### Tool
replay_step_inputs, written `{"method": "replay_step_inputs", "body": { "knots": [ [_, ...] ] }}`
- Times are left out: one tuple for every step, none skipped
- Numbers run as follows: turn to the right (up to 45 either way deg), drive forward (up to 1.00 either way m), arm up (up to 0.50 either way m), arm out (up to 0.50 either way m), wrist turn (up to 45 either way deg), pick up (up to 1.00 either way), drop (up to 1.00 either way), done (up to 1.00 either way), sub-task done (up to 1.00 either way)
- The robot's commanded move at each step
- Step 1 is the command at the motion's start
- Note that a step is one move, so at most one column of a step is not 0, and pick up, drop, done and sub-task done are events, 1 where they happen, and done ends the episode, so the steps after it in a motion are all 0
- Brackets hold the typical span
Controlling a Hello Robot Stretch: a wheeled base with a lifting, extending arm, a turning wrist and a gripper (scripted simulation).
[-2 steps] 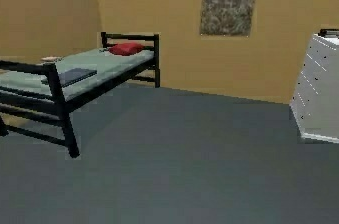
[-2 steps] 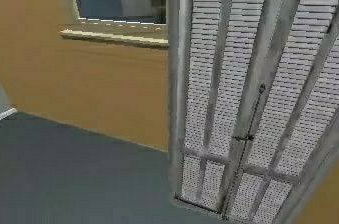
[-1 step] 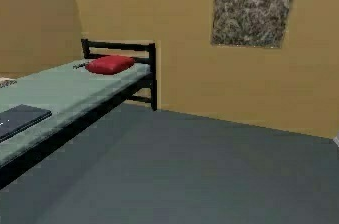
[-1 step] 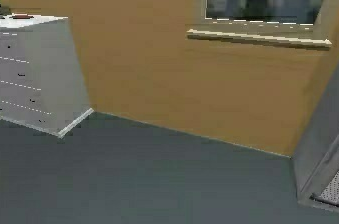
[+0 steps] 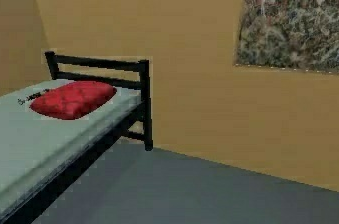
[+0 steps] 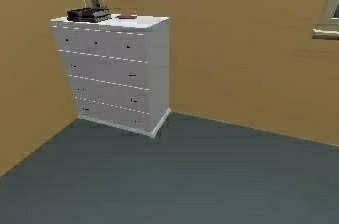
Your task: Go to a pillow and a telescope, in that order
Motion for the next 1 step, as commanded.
{"method": "replay_step_inputs", "body": {
  "knots": [
    [0.0,0.5,0.0,0.0,0.0,0.0,0.0,0.0,0.0]
  ]
}}
